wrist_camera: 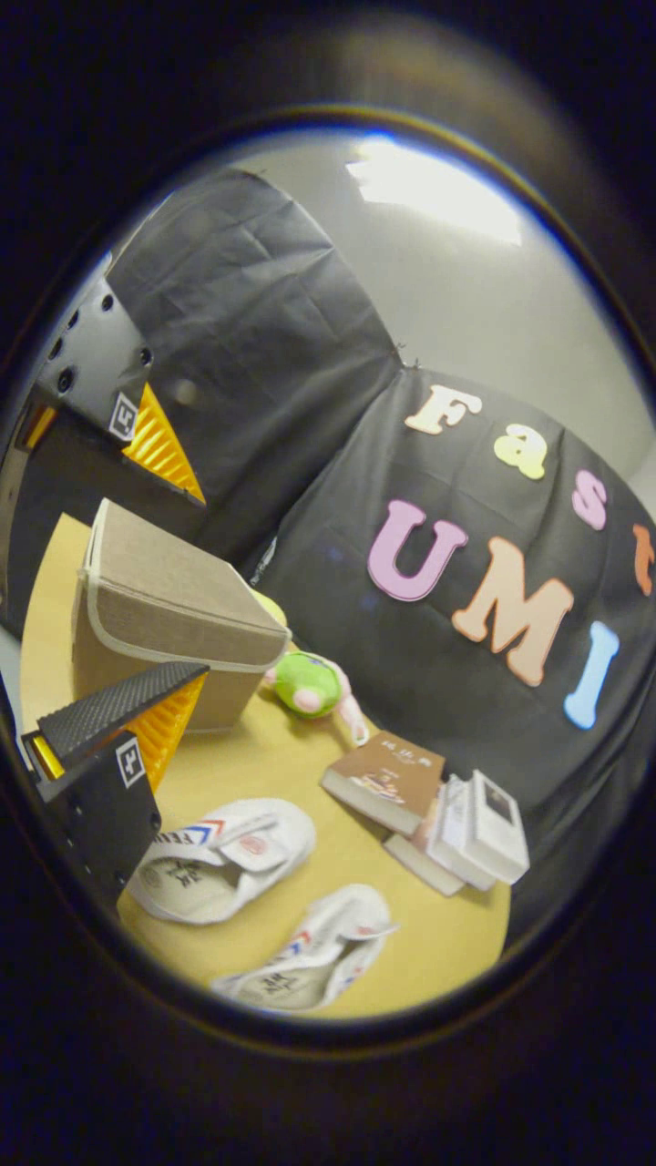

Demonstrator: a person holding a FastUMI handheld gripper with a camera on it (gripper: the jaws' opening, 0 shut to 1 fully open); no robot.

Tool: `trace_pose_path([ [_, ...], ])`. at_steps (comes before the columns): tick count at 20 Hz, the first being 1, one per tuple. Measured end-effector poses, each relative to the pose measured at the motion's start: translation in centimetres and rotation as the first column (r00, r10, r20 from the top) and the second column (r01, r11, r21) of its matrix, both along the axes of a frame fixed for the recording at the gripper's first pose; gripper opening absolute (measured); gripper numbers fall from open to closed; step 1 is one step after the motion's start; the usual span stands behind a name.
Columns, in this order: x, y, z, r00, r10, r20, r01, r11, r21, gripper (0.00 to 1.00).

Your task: Open the storage box then place both shoes into the box .Put the left shoe in first, then the right shoe, with the right side of both shoes facing outward in a uniform manner.

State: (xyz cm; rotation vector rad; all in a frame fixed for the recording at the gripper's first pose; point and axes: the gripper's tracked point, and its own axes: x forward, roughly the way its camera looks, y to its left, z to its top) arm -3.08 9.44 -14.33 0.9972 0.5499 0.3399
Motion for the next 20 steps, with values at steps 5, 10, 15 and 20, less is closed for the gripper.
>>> trace_pose_path([
  [5,-0.9,1.9,-2.2,0.994,0.044,-0.103,-0.025,0.983,0.181,1.00],
  [10,-0.5,2.5,-4.8,0.979,0.039,-0.199,0.026,0.949,0.314,1.00],
  [15,-0.6,3.7,-6.5,0.957,0.070,-0.280,0.054,0.910,0.412,1.00],
  [20,-0.9,4.3,-5.8,0.949,0.112,-0.295,0.043,0.880,0.473,1.00],
])
